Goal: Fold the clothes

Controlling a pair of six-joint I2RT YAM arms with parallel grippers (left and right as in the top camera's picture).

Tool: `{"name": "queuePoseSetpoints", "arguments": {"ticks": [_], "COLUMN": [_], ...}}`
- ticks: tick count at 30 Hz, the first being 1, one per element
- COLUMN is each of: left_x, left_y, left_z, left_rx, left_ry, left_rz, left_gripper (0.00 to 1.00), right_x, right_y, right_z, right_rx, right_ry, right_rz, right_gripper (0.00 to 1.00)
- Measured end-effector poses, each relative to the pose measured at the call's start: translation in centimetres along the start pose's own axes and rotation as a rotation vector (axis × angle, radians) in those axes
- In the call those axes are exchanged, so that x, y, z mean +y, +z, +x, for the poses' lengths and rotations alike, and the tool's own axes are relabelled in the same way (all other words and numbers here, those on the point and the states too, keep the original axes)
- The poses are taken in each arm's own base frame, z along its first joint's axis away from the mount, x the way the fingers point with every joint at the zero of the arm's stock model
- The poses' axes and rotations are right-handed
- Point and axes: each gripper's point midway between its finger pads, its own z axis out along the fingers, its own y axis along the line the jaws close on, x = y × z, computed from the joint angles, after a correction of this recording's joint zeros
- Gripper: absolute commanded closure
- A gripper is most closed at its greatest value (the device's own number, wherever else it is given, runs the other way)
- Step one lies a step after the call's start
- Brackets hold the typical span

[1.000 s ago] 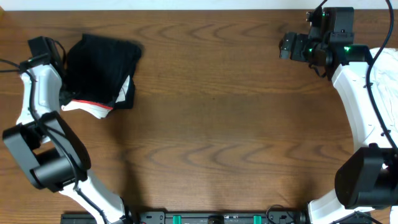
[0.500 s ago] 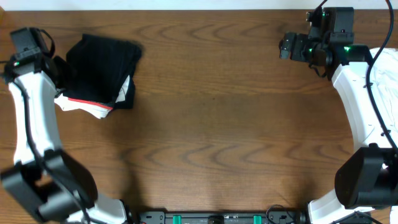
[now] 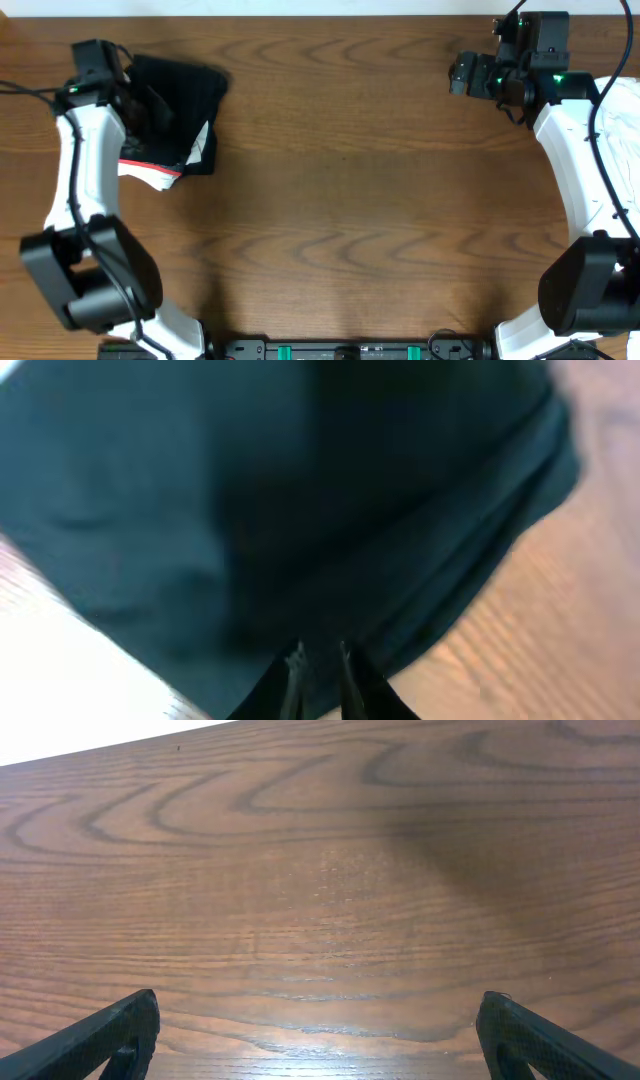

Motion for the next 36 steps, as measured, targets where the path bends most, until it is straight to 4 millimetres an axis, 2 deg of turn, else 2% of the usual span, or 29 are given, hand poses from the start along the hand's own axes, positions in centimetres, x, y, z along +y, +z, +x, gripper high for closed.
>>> {"name": "queuePoseSetpoints", "arguments": {"ticks": [4,9,16,18,20,24,26,28,30,31,36], "left_x": [0.8,1.5,0.8,0.2,-0.8,-3.6,-5.2,-6.5,-7.2,-7.4,-7.6], "left_y": [2.3,3.5,3.0,2.1,0.1,-5.1,-7.8,-9.7,-10.5,-10.6,-10.0], "left_z": [1.3,2.4,2.5,2.3,1.9,1.2,1.0,1.1,1.5,1.6,1.9], "left_rx": [0.079,0.135,0.138,0.125,0.083,-0.043,-0.112,-0.157,-0.166,-0.162,-0.145], "left_ry": [-0.008,-0.012,-0.014,-0.010,0.003,0.058,0.090,0.122,0.143,0.141,0.143], "left_rz": [-0.035,-0.062,-0.026,0.002,0.042,0.139,0.192,0.230,0.252,0.258,0.256], "left_gripper": [0.90,0.94,0.94,0.94,0.92,0.83,0.69,0.47,0.11,0.02,0.02], "right_x": [0.0,0.0,0.0,0.0,0.0,0.0,0.0,0.0,0.0,0.0,0.0], "right_y": [0.0,0.0,0.0,0.0,0.0,0.0,0.0,0.0,0.0,0.0,0.0], "right_z": [0.0,0.0,0.0,0.0,0.0,0.0,0.0,0.0,0.0,0.0,0.0], "right_rx": [0.000,0.000,0.000,0.000,0.000,0.000,0.000,0.000,0.000,0.000,0.000], "right_ry": [0.000,0.000,0.000,0.000,0.000,0.000,0.000,0.000,0.000,0.000,0.000], "right_rz": [0.000,0.000,0.000,0.000,0.000,0.000,0.000,0.000,0.000,0.000,0.000], "right_gripper": [0.01,0.01,0.01,0.01,0.01,0.01,0.01,0.01,0.01,0.01,0.01]}}
